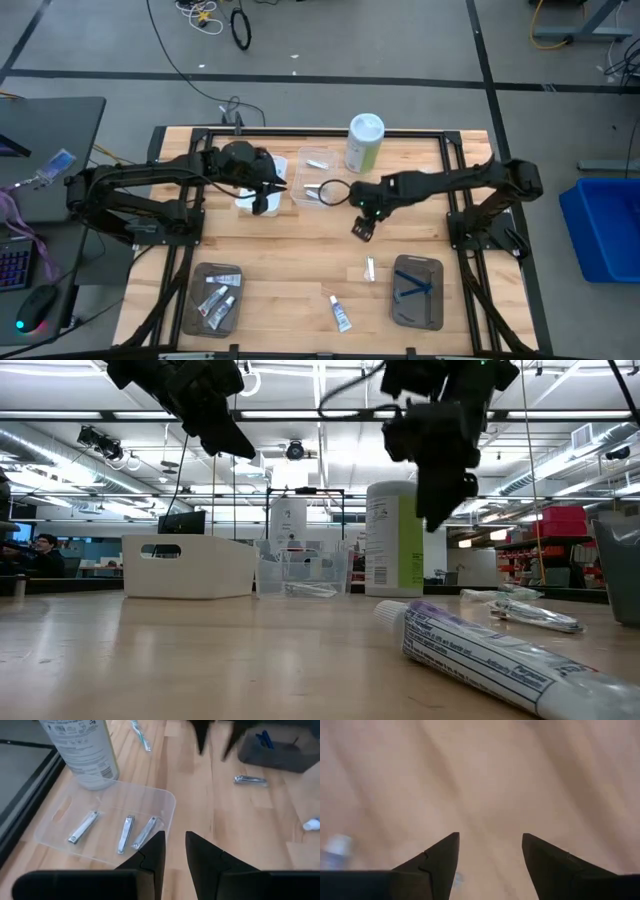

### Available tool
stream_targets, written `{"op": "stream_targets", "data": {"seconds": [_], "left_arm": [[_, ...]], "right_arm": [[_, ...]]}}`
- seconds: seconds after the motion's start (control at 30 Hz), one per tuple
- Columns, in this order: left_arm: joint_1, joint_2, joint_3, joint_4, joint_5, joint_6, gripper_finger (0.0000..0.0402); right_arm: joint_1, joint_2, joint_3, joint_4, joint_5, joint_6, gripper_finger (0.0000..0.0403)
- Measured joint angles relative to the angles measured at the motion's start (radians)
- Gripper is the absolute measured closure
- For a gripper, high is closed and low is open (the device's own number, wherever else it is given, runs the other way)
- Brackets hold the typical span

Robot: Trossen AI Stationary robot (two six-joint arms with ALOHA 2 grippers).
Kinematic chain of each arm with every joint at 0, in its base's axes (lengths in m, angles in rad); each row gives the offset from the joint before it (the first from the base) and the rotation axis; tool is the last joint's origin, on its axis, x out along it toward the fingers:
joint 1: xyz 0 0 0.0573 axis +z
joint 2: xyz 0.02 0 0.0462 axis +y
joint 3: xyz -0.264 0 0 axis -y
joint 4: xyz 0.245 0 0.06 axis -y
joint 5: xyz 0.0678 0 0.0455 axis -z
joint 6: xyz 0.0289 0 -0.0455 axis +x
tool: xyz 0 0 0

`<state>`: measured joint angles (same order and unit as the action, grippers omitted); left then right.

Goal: Pick & Place Travel size toiletries
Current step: Put the white toothpaste into the left black bin

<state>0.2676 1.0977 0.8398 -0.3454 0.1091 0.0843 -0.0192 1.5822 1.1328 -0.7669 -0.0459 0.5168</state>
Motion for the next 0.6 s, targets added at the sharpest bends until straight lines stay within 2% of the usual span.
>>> {"op": "stream_targets", "data": {"seconds": [0.13, 0.27, 0.33, 0.4, 0.5, 0.6], "left_arm": [[-0.007, 0.0, -0.013, 0.025, 0.011, -0.046, 0.032], [-0.038, 0.0, -0.059, 0.107, 0.08, -0.089, 0.032], [-0.068, 0.0, -0.094, 0.17, 0.107, -0.134, 0.032], [-0.11, 0.0, -0.126, 0.206, 0.11, -0.179, 0.032], [-0.189, 0.0, -0.165, 0.272, 0.113, -0.255, 0.032], [-0.285, 0.0, -0.18, 0.289, 0.083, -0.311, 0.032]], "right_arm": [[0.099, 0.0, 0.0, 0.164, -0.04, 0.198, 0.0166], [0.223, 0.0, 0.0, 0.42, -0.037, 0.4, 0.0169], [0.287, 0.0, 0.0, 0.545, 0.004, 0.442, 0.0176], [0.355, 0.006, 0.0, 0.643, 0.094, 0.445, 0.0183], [0.45, 0.026, 0.0, 0.704, 0.207, 0.485, 0.0192], [0.515, 0.064, 0.0, 0.714, 0.257, 0.569, 0.0194]]}}
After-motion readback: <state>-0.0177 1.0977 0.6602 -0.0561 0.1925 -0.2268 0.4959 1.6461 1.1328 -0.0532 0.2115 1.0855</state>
